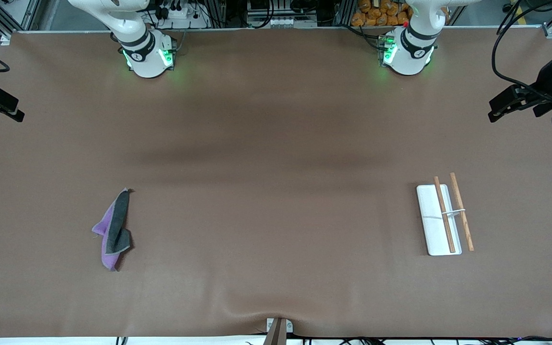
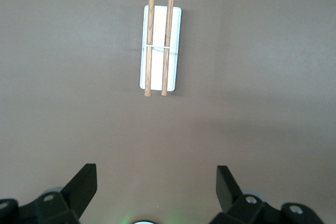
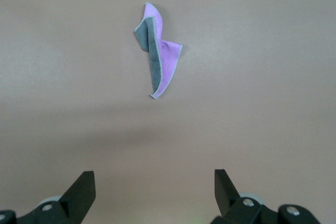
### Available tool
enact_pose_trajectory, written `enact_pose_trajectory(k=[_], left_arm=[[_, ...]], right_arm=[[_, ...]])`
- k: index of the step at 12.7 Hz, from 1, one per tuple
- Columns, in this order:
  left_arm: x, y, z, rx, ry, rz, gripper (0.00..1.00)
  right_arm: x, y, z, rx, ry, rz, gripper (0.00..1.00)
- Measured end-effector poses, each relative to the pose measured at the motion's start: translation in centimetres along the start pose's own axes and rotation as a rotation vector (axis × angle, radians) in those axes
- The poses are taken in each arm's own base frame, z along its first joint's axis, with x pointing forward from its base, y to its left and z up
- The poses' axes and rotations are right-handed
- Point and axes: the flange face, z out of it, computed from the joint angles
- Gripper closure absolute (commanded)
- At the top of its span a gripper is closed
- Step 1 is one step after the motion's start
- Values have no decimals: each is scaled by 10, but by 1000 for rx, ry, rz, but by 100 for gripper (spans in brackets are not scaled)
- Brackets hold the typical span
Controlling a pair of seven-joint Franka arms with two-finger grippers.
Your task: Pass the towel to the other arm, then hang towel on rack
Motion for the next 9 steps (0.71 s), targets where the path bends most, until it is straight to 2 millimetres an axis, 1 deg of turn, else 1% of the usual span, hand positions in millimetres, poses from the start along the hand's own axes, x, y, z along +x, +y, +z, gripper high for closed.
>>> enact_pose_trajectory(k=[3,9], left_arm=[[-1,-2,-3,0,2,23,0],[-1,-1,-1,1,-9,27,0]], right_arm=[[0,0,0,0,0,0,0],[0,0,0,0,-1,0,0]])
